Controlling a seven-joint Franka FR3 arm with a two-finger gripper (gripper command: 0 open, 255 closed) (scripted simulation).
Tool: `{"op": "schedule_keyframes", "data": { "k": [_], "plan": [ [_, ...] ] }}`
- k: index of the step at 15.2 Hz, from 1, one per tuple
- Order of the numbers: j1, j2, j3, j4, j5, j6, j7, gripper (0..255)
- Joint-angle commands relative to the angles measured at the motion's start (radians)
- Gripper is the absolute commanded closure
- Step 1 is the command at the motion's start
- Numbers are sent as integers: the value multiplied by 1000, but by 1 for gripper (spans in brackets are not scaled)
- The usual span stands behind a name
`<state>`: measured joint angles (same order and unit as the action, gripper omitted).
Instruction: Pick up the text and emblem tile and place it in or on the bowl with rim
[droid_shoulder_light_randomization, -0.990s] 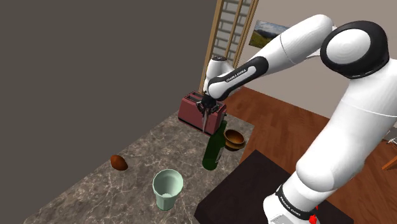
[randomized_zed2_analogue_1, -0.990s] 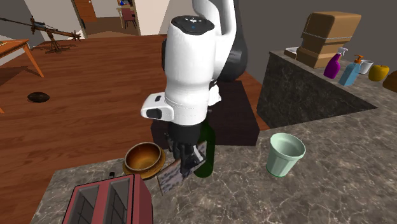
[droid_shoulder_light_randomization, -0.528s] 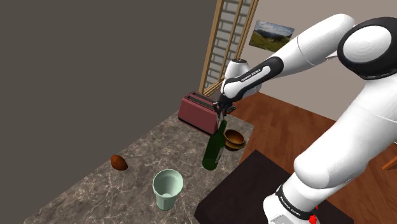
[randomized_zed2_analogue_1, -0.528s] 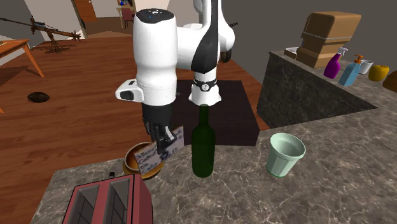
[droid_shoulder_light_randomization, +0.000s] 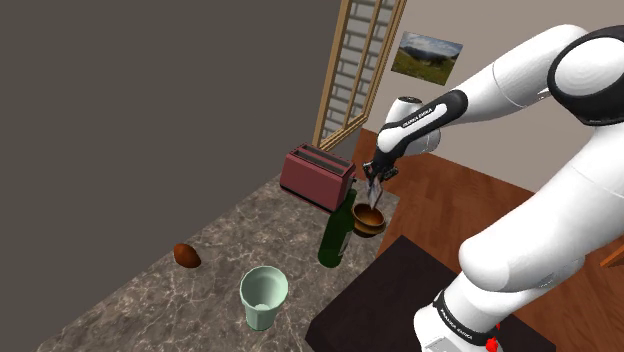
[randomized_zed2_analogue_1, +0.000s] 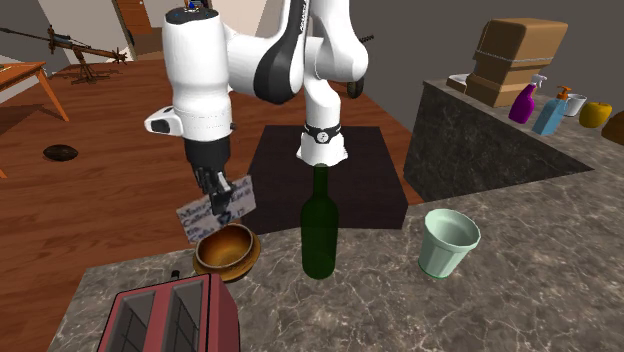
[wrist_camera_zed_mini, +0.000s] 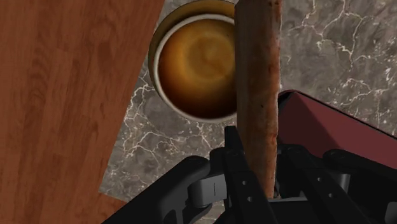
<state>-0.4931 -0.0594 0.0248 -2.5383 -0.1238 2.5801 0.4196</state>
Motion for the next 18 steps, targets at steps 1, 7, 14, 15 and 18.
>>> {"op": "schedule_keyframes", "data": {
  "k": [1,7,14,15,18],
  "plan": [
    [-28,-17,-34,-20,8,7,-71,255],
    [-31,59,-36,-34,-10,97,-54,255],
    [-32,157,-41,-40,-40,201,-27,255],
    [-31,172,-43,-39,-45,215,-22,255],
    [-30,208,-47,-37,-58,249,-11,255]
  ]
}}
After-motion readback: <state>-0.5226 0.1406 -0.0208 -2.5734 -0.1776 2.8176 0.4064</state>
